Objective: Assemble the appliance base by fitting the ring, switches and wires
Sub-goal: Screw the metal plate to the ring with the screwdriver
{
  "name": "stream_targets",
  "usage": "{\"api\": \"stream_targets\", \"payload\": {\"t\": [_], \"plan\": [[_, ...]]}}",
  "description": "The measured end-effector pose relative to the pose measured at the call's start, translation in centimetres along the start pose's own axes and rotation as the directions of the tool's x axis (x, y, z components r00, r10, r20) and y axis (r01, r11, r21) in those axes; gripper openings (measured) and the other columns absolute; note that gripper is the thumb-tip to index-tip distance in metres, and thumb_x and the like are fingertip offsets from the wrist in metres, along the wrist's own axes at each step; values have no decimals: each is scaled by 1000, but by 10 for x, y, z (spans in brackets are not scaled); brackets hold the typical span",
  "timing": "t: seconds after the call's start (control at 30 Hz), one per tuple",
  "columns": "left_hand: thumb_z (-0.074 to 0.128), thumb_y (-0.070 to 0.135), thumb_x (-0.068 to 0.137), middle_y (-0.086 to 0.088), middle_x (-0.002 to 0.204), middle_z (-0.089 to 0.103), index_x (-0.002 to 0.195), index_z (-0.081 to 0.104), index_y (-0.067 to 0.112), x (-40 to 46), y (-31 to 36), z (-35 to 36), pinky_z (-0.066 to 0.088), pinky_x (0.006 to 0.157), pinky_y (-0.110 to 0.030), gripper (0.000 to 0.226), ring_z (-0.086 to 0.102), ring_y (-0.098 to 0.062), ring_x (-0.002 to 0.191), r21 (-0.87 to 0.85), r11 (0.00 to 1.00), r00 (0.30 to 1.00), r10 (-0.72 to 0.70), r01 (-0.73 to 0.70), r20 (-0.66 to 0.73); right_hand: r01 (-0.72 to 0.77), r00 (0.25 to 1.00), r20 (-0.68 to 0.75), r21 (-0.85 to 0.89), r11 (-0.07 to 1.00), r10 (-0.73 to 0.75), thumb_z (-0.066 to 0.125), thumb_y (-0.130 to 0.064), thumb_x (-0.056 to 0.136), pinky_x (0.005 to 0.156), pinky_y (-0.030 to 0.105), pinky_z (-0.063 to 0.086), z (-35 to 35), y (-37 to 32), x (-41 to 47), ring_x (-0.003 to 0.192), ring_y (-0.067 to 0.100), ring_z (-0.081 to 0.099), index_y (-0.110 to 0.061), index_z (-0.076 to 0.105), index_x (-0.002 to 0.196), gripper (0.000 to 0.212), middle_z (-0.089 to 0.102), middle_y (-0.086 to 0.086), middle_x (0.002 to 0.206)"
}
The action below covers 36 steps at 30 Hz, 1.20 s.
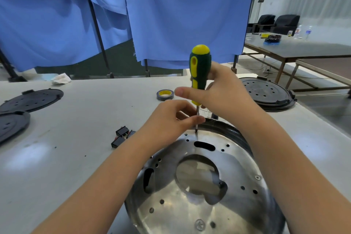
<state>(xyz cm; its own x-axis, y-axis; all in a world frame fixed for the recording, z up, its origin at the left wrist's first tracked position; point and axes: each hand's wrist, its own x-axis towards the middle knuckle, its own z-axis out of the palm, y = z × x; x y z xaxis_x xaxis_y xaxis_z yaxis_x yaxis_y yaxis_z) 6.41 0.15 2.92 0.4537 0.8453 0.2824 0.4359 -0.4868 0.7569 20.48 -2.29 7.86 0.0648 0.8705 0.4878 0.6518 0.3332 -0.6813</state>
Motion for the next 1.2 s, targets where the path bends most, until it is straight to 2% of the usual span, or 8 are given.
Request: {"api": "stream_targets", "payload": {"t": [0.17,0.3,0.47,0.57,0.67,0.77,0.97,1.2], "plan": [[72,29,84,12,77,69,84,68,23,10,6,-1,44,62,-6,7,65,-2,71,106,994,999,30,-26,-39,4,998,61,52,999,-7,75,-61,63,60,22,38,2,0,0,58,-6,53,-29,64,76,36,67,-13,74],[65,23,90,0,83,72,93,69,8,15,7,3,48,70,-19,15,65,-12,78,188,981,998,48,-40,-38,7,997,74,117,993,-15,78,-42,70,58,12,35,0,5,1,59,-15,50,-32,62,80,21,62,-18,77],[57,14,94,14,73,60,81,61,21,16,3,6,42,63,-6,15,59,-2,71,188,980,997,74,-66,-36,-30,981,191,268,963,-23,66,-14,87,92,24,46,-1,8,3,100,-7,59,-37,59,99,28,66,-19,103],[50,8,96,4,84,64,86,60,17,18,4,12,48,72,-14,16,63,-12,81,188,977,995,100,-96,-9,-29,967,247,320,947,-54,57,-1,91,95,28,50,-2,10,2,103,4,65,-26,58,109,31,69,-11,107],[49,13,98,6,86,64,85,56,25,17,2,17,52,80,-24,19,64,-10,85,152,985,997,74,-75,11,-17,993,121,257,966,-14,69,-9,84,86,29,55,-4,12,3,88,4,68,-20,64,98,19,73,-11,92],[64,30,91,15,80,64,90,63,27,15,-2,19,46,70,-9,3,63,0,76,142,989,999,43,-44,10,-46,999,-15,106,993,48,84,-35,67,71,25,54,-4,13,4,73,10,65,-20,62,83,31,67,-7,76],[74,31,82,19,72,63,84,71,24,18,-1,21,46,70,-9,7,63,-1,74,154,988,999,34,-27,-38,-120,989,-97,-103,987,110,73,-66,57,55,30,45,-1,16,6,54,15,47,-16,46,67,58,45,1,57],[50,10,97,6,87,65,99,66,15,16,0,24,46,77,-16,17,61,-7,81,138,990,999,-4,-1,39,-134,987,117,202,970,112,71,-33,83,75,16,44,-1,14,5,95,1,59,-27,55,108,30,63,-13,101]]}}
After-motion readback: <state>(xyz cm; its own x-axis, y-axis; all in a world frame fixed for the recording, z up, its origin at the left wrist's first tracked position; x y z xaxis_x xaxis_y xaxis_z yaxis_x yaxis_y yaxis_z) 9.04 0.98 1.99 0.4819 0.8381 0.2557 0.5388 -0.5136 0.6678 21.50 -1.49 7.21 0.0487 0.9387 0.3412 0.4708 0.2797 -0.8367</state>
